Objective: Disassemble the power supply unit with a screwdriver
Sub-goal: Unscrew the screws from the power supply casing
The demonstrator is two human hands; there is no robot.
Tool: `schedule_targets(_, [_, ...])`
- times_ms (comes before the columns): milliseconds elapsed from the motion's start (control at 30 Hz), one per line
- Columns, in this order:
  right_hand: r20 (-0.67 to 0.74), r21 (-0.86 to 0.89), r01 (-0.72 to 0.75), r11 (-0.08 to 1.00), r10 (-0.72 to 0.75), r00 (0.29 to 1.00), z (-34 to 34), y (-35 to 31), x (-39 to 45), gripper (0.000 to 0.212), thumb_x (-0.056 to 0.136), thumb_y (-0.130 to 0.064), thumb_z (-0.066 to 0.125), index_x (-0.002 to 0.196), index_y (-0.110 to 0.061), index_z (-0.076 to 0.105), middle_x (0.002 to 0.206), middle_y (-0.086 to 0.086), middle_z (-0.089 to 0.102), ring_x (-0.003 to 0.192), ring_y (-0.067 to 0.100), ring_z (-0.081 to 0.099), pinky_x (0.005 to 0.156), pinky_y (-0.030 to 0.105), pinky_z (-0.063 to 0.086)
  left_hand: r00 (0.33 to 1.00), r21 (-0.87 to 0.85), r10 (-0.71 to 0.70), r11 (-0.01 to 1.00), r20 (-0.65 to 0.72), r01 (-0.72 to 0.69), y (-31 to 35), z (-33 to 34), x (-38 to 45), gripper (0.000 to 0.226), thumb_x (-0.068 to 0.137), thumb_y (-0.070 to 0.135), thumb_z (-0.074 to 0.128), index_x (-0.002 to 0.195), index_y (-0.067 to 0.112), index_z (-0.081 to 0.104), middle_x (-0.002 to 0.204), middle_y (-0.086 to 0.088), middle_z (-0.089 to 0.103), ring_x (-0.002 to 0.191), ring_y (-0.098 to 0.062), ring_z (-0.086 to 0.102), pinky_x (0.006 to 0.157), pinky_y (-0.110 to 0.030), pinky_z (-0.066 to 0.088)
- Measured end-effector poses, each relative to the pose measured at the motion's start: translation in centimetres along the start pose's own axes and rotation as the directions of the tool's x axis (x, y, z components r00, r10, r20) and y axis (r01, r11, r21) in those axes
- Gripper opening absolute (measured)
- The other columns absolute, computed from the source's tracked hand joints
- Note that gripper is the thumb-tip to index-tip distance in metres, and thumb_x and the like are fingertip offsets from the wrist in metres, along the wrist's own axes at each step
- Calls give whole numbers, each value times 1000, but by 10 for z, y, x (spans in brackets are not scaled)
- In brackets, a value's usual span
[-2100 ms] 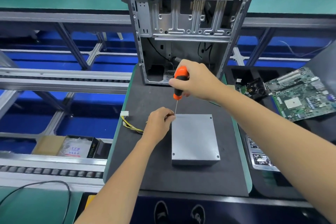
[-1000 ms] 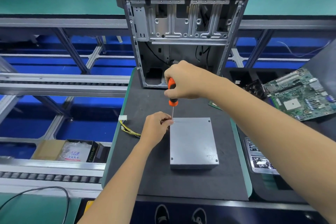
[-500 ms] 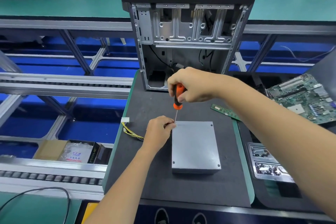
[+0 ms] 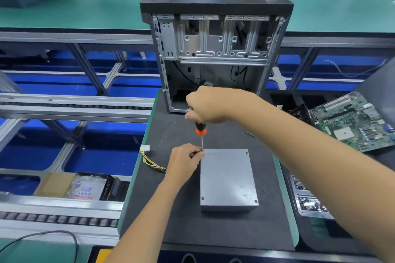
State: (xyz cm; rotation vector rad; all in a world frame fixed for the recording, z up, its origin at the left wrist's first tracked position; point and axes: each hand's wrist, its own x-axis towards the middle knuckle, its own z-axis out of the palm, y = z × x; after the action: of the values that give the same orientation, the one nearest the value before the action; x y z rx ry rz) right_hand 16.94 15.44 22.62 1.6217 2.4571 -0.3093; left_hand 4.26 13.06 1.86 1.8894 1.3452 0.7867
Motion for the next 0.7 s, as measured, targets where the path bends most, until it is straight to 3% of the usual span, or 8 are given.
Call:
schedule_targets(100, [62, -27, 30, 999, -29, 998, -5, 4, -4, 15, 92, -20, 58, 98, -7, 58, 85, 6, 60, 77, 24, 56, 57, 32, 41, 1000, -6, -11, 1000, 6, 11, 0, 0, 1, 10, 82, 21, 73, 85, 13, 75, 71, 9, 65, 62, -6, 59, 63, -18, 47])
schedule_targets(167, [81, -34, 61, 998, -58, 995, -5, 6, -6, 19, 86, -11, 61, 104, -9, 60, 99, 8, 63, 87, 25, 59, 61, 32, 44, 1000, -9, -11, 1000, 8, 11, 0, 0, 2, 9, 81, 21, 73, 83, 13, 75, 73, 8, 67, 63, -7, 60, 64, -21, 50])
schedule_targets(333, [72, 152, 131, 980, -143, 987, -5, 6, -9, 25, 74, 0, 58, 90, -15, 69, 92, 0, 67, 85, 16, 60, 64, 28, 50, 1000, 0, -7, 1000, 7, 7, 2, 0, 3, 8, 79, 21, 76, 82, 13, 75, 77, 10, 68, 66, -5, 62, 67, -18, 50])
schedule_targets(433, [-39, 138, 89, 986, -84, 996, 3, 5, -9, 12, 88, -21, 55, 95, -12, 59, 89, 1, 58, 79, 18, 53, 62, 30, 42, 1000, 2, -19, 1000, 12, 19, 3, 0, 4, 9, 78, 22, 76, 82, 14, 75, 77, 9, 69, 66, -5, 62, 66, -18, 50])
schedule_targets(533, [-158, -153, -73, 986, 48, 986, 10, 3, -9, 19, 102, -27, 35, 92, -12, 40, 71, 1, 35, 58, 17, 35, 48, 31, 23, 999, 7, -32, 999, 16, 32, 2, 0, 4, 8, 79, 23, 76, 82, 15, 74, 76, 10, 68, 65, -5, 62, 65, -16, 49])
schedule_targets(600, [-171, -126, -97, 987, 75, 982, 12, 2, -9, 16, 102, -25, 37, 94, -12, 37, 70, 1, 34, 57, 16, 35, 46, 31, 21, 999, 3, -28, 1000, 17, 28, 2, 0, 4, 7, 79, 22, 76, 81, 15, 74, 75, 8, 68, 62, -6, 61, 63, -16, 49])
schedule_targets(700, [-87, 32, 56, 998, -53, 995, 7, 1, -11, 17, 93, -21, 54, 95, -13, 40, 81, 3, 49, 69, 20, 49, 52, 31, 33, 999, -39, -36, 999, 25, 37, 2, -1, 2, 5, 79, 17, 75, 80, 13, 74, 74, 5, 69, 58, -6, 60, 61, -17, 49])
